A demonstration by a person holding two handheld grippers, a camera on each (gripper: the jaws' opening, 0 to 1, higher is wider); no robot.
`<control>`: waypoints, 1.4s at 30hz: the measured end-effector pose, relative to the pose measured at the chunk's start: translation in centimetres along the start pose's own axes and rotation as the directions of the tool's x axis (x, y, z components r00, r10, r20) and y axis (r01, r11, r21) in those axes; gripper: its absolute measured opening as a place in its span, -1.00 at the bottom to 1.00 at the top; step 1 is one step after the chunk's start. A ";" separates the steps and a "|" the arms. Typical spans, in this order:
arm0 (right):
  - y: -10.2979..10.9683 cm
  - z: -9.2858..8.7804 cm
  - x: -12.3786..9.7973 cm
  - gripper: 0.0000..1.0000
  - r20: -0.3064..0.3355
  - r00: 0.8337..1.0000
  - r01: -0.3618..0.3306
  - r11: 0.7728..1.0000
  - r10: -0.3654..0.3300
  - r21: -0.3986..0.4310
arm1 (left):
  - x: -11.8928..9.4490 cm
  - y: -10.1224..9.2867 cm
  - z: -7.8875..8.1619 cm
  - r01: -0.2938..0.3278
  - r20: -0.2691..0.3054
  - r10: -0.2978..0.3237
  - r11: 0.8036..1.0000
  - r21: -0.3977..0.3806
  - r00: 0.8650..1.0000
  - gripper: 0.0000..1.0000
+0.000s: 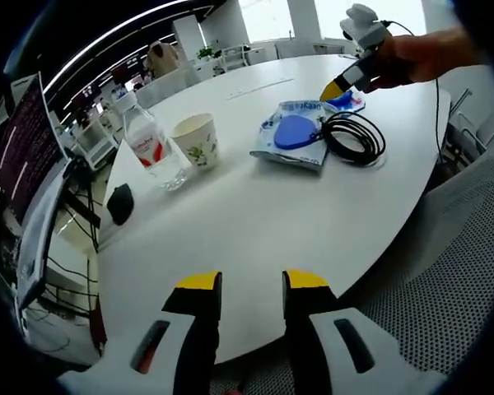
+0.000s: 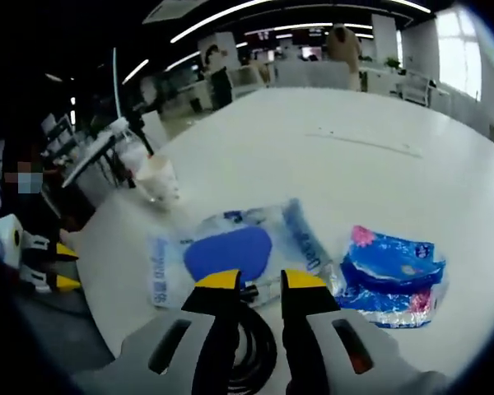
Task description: Arrange the tabletop items into an orderly group along one side of the table until the central work area is clear of visible clutter.
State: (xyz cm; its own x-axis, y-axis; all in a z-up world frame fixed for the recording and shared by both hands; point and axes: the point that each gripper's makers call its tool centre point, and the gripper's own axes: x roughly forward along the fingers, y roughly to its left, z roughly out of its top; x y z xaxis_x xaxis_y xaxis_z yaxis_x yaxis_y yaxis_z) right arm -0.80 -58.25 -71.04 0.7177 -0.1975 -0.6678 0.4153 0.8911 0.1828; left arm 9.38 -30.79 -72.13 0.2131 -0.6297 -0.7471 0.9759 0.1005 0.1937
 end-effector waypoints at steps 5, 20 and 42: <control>1.3 -0.1 0.7 -0.66 -0.004 1.000 -0.021 1.000 0.021 -0.009 | 0.0 0.1 0.1 0.000 0.007 0.001 1.000 -0.008 1.000 -0.45; 1.2 -0.7 0.4 -0.67 0.001 1.000 -0.009 1.000 0.009 0.016 | 0.0 -0.3 0.2 0.016 0.013 -0.016 1.000 0.001 1.000 -0.45; 0.3 -2.7 -1.3 -0.66 -0.029 0.999 -0.015 1.000 0.015 -0.005 | -0.2 -0.2 0.5 0.059 0.037 -0.055 0.992 -0.112 0.998 -0.46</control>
State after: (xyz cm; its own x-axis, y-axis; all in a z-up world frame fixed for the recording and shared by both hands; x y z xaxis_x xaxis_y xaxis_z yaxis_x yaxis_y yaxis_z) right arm -3.10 -56.65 -72.09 0.7074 -0.1723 -0.6855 0.4019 0.8958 0.1896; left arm 9.16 -31.09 -71.65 0.1574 -0.6626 -0.7322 0.9858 0.1489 0.0772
